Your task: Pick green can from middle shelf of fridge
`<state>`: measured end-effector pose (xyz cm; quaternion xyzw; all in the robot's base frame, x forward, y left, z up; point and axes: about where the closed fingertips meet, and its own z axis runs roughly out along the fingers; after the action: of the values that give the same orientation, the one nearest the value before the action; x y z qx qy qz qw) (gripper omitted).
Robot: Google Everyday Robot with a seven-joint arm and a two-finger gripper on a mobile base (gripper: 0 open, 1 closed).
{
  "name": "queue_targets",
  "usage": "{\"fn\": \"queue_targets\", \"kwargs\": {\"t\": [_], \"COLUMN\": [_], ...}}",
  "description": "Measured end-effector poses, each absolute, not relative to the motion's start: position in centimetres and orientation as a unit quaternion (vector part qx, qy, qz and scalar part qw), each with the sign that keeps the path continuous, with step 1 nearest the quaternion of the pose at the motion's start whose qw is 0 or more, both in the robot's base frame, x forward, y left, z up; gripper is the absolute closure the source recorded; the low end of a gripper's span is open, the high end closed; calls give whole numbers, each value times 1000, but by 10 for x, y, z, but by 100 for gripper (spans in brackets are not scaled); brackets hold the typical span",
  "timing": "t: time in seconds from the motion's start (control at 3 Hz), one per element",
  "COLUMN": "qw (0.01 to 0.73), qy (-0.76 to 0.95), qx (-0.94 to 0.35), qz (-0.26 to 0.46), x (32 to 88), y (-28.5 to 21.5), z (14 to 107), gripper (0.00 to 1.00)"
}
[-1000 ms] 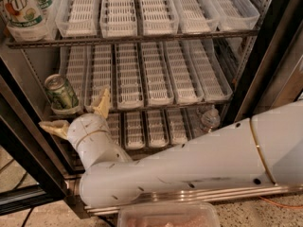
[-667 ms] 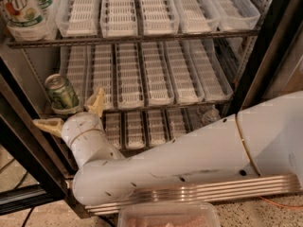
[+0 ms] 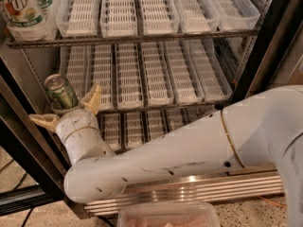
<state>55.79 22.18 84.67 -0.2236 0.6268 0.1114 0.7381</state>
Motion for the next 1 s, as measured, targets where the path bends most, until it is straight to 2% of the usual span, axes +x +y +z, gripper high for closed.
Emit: {"fn": "queue_targets", "kwargs": {"t": [0.33, 0.67, 1.0], "qw": [742, 744, 743], "qy": [625, 625, 628], "qx": [-217, -208, -204], "qz": [109, 109, 109], "x": [561, 564, 564], "y": [222, 222, 222], "z": [850, 850, 849], "gripper": [13, 20, 19]}}
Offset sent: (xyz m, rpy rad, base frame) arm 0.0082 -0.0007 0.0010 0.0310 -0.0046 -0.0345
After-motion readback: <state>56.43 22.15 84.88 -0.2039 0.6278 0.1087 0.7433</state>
